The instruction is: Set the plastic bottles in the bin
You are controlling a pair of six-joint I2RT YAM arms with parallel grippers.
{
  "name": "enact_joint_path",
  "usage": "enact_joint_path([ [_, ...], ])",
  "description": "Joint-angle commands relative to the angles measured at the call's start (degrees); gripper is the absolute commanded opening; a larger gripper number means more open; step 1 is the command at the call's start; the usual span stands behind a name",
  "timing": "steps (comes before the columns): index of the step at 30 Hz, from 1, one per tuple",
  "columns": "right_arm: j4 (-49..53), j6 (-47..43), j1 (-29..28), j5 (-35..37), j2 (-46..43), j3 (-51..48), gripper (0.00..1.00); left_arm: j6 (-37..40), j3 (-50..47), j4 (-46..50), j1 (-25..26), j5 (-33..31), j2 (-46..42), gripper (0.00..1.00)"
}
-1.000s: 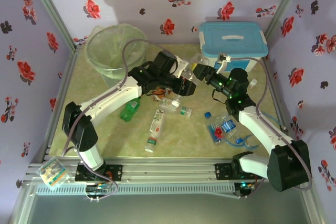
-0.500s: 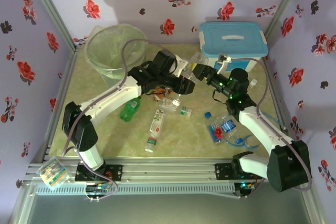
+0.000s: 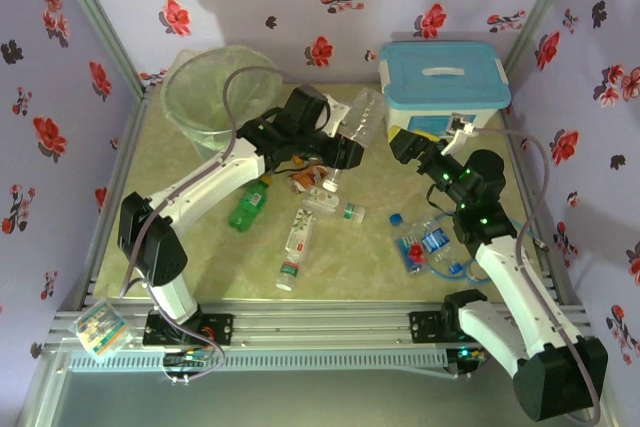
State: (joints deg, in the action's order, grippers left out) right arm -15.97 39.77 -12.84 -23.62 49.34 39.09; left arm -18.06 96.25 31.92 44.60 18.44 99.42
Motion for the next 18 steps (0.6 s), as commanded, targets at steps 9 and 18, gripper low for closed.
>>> enact_joint_path([
  [9,11.0,-7.1,0.7,2.7,-2.5,-1.3,0.99,10.0,23.0,17.6,-11.0,-5.7,-1.4,0.49],
  [18,14.0,-8.7,0.9,3.9,-3.1,-1.1,0.99,10.9,25.7,23.4,-30.3,-7.8,-3.0,0.44],
])
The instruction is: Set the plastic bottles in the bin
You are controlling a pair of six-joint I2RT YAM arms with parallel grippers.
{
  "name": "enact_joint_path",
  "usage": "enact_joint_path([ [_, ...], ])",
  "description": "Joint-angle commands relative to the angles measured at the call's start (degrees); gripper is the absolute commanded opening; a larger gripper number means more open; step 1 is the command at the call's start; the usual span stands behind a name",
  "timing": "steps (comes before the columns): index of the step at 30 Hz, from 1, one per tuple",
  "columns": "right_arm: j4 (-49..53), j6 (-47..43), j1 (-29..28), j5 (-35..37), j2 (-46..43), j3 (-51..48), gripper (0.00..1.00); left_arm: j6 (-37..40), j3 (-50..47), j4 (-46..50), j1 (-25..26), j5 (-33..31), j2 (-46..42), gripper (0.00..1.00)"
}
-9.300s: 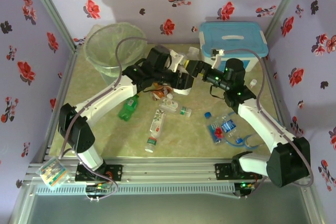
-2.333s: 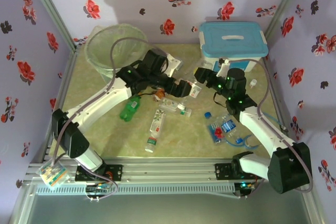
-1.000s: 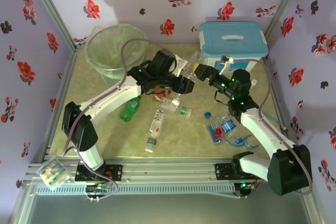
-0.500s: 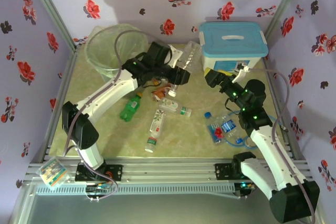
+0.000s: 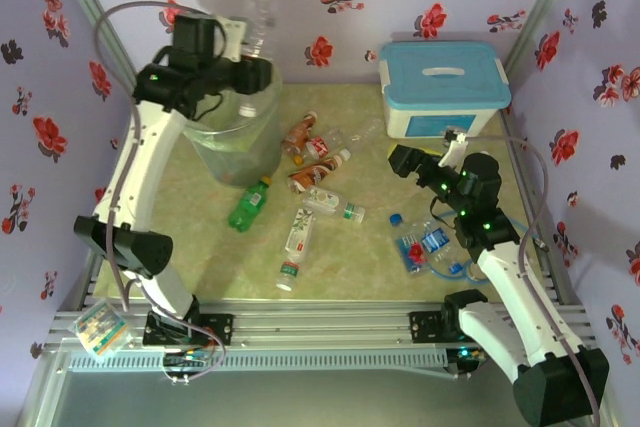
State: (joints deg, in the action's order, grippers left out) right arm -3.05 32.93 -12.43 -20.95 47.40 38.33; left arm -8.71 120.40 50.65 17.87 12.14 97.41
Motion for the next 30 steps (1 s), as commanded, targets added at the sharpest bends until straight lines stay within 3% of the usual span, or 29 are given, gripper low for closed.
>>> enact_joint_path([
  [1,1.3,-2.0,0.5,1.3,-1.2,-0.3,0.99,1.6,1.7,5.4,-5.3,-2.0,-0.6,0.43],
  [5,1.8,-2.4,0.6,1.6,-1.2,-0.3,0.99,3.5,2.1,7.9,-8.6,-6.1,1.5,0.41],
  [15,3.4,-3.1,0.6,1.9,-1.8,-0.5,0.99,4.5,-4.2,8.4,-8.4,-6.7,4.6,0.44],
  [17,4.3,-3.8,0.6,2.3,-2.1,-0.3,0.99,4.4,-5.9,7.6,-8.3,-6.8,4.5,0.51],
  [22,5.1,-4.5,0.7,2.6,-2.2,-0.2,0.99,4.6,-6.5,7.2,-8.3,-6.7,4.7,0.79],
  [26,5.0,-4.5,0.7,2.7,-2.2,-0.4,0.99,5.0,-5.1,7.2,-8.3,-6.8,5.2,0.86],
  [30,5.0,-4.4,0.6,2.8,-2.1,-0.6,0.99,5.3,-3.1,7.4,-8.1,-6.8,6.5,0.85],
])
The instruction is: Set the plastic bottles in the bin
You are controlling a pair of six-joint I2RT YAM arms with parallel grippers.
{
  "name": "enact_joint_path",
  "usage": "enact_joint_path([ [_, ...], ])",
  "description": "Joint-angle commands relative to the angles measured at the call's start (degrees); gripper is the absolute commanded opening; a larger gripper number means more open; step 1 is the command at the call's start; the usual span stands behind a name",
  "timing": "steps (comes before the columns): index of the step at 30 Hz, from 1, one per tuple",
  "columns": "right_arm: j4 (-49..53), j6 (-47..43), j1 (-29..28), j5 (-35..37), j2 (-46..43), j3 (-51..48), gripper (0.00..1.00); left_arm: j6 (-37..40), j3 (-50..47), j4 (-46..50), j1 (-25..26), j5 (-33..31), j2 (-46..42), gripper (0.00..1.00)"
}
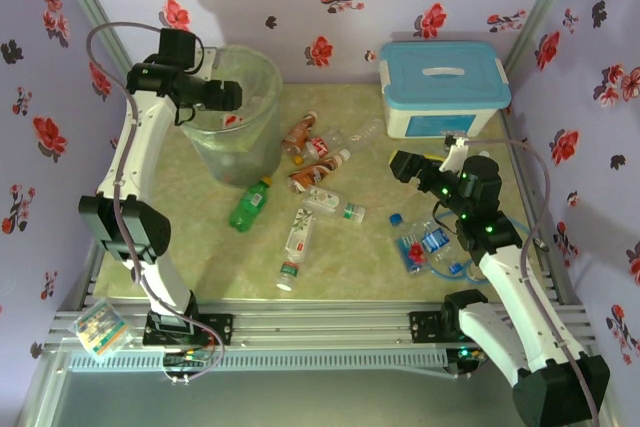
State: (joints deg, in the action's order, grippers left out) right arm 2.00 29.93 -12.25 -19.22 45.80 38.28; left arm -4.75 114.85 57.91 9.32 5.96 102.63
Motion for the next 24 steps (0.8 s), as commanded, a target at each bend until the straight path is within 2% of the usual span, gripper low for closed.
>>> enact_joint_path([
  [1,-0.1,-1.5,0.5,1.1,-0.3,-0.6,0.99,1.4,2.8,0.2,0.5,-0.6,1.6,0.83],
  [7,-0.3,-1.5,0.5,1.2,0.2,-0.6,0.99,2.4,5.1,1.2,2.4,-0.7,4.9,0.62],
  [16,-0.2,-1.3,0.5,1.2,0.8,-0.5,0.99,1.4,5.6,0.9,4.1,-3.2,11.2,0.42],
  [24,0.1,-1.2,0.5,1.6,0.6,-0.9,0.99,0.1,-5.7,-5.0,7.5,-0.1,13.4,0.37],
])
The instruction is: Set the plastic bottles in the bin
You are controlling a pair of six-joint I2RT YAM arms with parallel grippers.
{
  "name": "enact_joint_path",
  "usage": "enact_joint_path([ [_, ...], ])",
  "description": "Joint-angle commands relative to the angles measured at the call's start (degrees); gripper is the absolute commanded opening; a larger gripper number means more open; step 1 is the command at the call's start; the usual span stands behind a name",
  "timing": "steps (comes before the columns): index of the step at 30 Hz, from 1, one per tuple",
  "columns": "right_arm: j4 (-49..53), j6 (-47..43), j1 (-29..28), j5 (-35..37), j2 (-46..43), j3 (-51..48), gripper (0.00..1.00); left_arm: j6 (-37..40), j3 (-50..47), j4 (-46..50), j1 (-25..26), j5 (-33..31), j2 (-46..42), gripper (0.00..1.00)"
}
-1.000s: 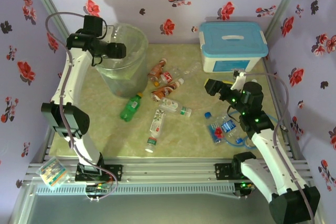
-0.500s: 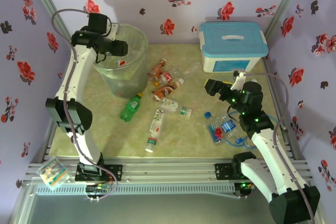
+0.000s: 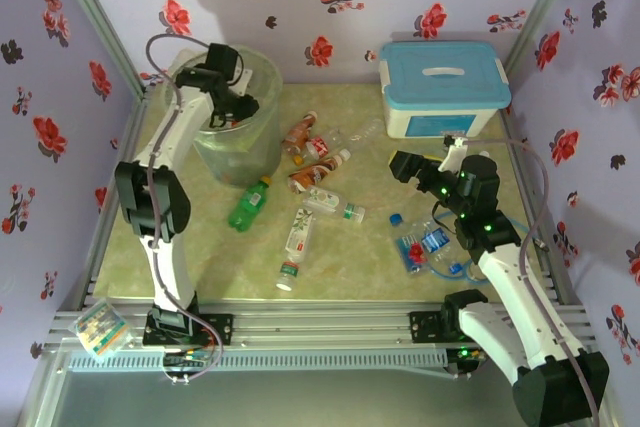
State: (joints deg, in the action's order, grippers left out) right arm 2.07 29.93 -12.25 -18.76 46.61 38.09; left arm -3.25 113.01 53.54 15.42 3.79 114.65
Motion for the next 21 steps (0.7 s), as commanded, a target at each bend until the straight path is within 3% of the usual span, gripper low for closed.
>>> enact_joint_path([
  [1,0.3,-1.3,0.5,1.1,-0.2,-0.5,0.99,-1.7,-5.1,-2.6,1.5,2.3,1.5,0.37],
  [7,1.4,-1.7,0.5,1.4,-0.3,0.0,0.99,-2.6,-7.0,-5.4,1.6,3.3,1.7,0.35],
  [13,2.4,-1.8,0.5,1.7,-0.2,0.9,0.99,-1.5,-1.5,-3.3,1.5,3.0,0.2,0.36],
  [18,3.4,-2.2,0.5,2.0,0.0,1.8,0.99,-0.2,4.8,-1.3,1.5,2.4,-1.4,0.54],
  [21,3.7,-2.2,0.5,2.0,0.0,2.0,0.99,0.6,7.9,1.4,1.5,2.0,-2.6,0.56],
])
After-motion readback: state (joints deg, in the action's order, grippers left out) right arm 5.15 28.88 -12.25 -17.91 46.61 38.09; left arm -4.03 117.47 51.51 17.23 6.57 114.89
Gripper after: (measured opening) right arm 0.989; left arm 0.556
